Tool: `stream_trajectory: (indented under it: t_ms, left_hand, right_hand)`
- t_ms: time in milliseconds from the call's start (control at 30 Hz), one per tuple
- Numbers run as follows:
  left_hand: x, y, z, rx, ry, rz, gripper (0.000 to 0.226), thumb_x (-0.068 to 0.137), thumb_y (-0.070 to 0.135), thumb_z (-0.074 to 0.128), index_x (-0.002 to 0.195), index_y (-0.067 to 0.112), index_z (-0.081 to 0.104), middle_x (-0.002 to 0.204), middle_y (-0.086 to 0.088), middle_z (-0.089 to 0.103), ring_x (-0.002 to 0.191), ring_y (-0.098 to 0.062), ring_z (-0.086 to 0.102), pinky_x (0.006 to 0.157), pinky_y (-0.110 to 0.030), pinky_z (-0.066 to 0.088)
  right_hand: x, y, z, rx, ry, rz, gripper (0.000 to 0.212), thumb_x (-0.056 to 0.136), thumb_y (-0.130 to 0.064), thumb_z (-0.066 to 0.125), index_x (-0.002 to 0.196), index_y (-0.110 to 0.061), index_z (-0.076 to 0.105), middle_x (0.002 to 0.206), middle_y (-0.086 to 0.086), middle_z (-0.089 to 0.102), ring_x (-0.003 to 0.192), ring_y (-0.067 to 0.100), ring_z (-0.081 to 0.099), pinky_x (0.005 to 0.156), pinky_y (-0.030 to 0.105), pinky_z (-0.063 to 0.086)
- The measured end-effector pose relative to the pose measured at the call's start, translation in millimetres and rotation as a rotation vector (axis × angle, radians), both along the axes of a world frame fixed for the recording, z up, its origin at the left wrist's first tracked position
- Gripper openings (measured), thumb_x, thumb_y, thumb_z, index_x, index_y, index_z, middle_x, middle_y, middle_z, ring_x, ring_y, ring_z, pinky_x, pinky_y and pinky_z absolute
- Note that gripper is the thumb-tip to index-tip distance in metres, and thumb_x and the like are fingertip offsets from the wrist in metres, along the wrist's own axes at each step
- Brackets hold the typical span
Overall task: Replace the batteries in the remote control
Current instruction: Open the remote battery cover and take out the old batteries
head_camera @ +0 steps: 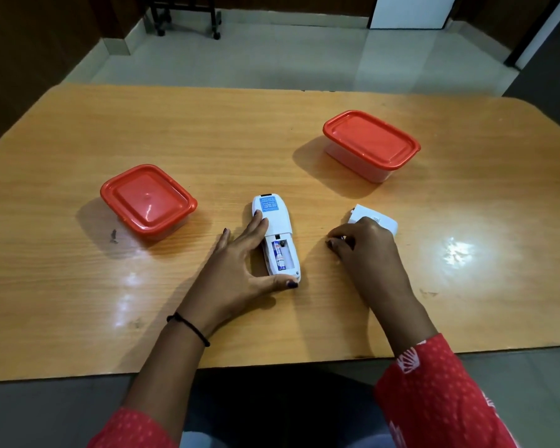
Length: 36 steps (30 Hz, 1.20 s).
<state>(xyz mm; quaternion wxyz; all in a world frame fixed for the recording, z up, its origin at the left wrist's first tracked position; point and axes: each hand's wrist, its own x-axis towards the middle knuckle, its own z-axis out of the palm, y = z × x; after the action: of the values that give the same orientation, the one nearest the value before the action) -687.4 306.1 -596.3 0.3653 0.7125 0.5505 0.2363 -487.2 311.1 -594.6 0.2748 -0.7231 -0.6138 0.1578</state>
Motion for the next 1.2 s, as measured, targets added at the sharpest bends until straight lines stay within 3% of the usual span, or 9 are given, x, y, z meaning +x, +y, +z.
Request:
stream_trajectory:
  t_ms: [100,233,367,533,700,933,1033,1133,1200]
  left_hand:
    - [0,1,-1,-0.022,0.005,0.009,0.103,0.062,0.051,0.077,0.146,0.038,0.02,0.149,0.033,0.007,0.141,-0.008,-0.006,0.12,-0.035,0.003]
    - [-1,2,-5,-0.005,-0.001,0.007,0.104,0.061,0.052,0.076,0.147,0.036,0.02,0.15,0.032,0.007,0.141,-0.008,-0.008,0.119,-0.033,0.001]
    - [-1,3,-7,-0.014,-0.028,-0.001,0.101,0.064,0.045,0.078,0.146,0.035,0.021,0.147,0.033,0.007,0.132,0.001,-0.008,0.119,-0.031,0.0]
    - [-2,7,-13,-0.029,-0.049,0.004,0.099,0.064,0.043,0.079,0.145,0.037,0.023,0.151,0.032,0.01,0.141,-0.009,-0.009,0.116,-0.028,-0.002]
    - [-2,8,-14,-0.015,-0.057,-0.005,0.098,0.065,0.043,0.079,0.145,0.036,0.023,0.152,0.029,0.011,0.136,0.0,-0.007,0.118,-0.027,-0.003]
    - [-3,11,-19,0.021,-0.048,-0.032,0.108,0.049,0.061,0.066,0.145,0.034,0.026,0.154,0.025,0.016,0.146,-0.006,0.011,0.121,-0.035,0.0]
    - [-2,11,-19,0.033,-0.055,-0.038,0.106,0.051,0.054,0.069,0.145,0.029,0.028,0.154,0.022,0.017,0.145,-0.005,0.014,0.121,-0.033,-0.001]
    - [-3,12,-21,0.018,-0.059,-0.034,0.109,0.047,0.057,0.067,0.145,0.029,0.028,0.154,0.02,0.018,0.147,-0.011,0.011,0.121,-0.034,0.0]
    - [-3,13,-20,0.015,-0.059,-0.032,0.109,0.048,0.057,0.067,0.146,0.029,0.028,0.154,0.021,0.018,0.145,-0.008,0.013,0.121,-0.034,0.001]
  right_hand:
    - [-3,-1,0,0.026,-0.032,0.006,0.022,0.085,-0.019,0.065,0.105,-0.013,0.072,0.103,0.009,0.062,0.099,0.024,0.056,0.08,0.025,0.038]
    - [-25,-5,9,0.246,-0.033,0.122,0.011,0.085,-0.016,0.064,0.093,-0.016,0.073,0.091,0.002,0.064,0.094,0.021,0.048,0.08,0.026,0.036]
    - [-52,-3,6,0.121,-0.006,0.301,0.017,0.09,-0.015,0.057,0.097,-0.013,0.072,0.096,0.004,0.064,0.098,0.024,0.043,0.086,0.034,0.037]
    - [-58,1,1,0.15,-0.126,0.284,0.023,0.087,-0.014,0.05,0.088,-0.004,0.07,0.086,0.013,0.063,0.091,0.033,0.046,0.08,0.04,0.039]
    - [-64,4,1,0.134,-0.169,0.307,0.022,0.087,-0.014,0.047,0.085,-0.002,0.065,0.083,0.014,0.059,0.087,0.033,0.044,0.075,0.046,0.041]
    - [-70,0,6,0.158,-0.133,0.334,0.016,0.092,-0.002,0.045,0.088,0.001,0.06,0.092,0.019,0.058,0.09,0.032,0.045,0.065,0.024,0.018]
    - [-74,-3,13,0.222,-0.206,0.332,0.012,0.081,0.008,0.054,0.072,0.003,0.06,0.075,0.02,0.061,0.074,0.036,0.053,0.064,0.029,0.026]
    - [-80,-6,18,0.361,-0.297,0.277,0.014,0.06,0.005,0.062,0.052,-0.003,0.054,0.05,0.012,0.054,0.046,0.03,0.053,0.045,0.024,0.036]
    - [-82,-6,18,0.403,-0.342,0.285,0.018,0.066,0.001,0.054,0.049,-0.004,0.053,0.046,0.011,0.051,0.042,0.029,0.05,0.041,0.027,0.041]
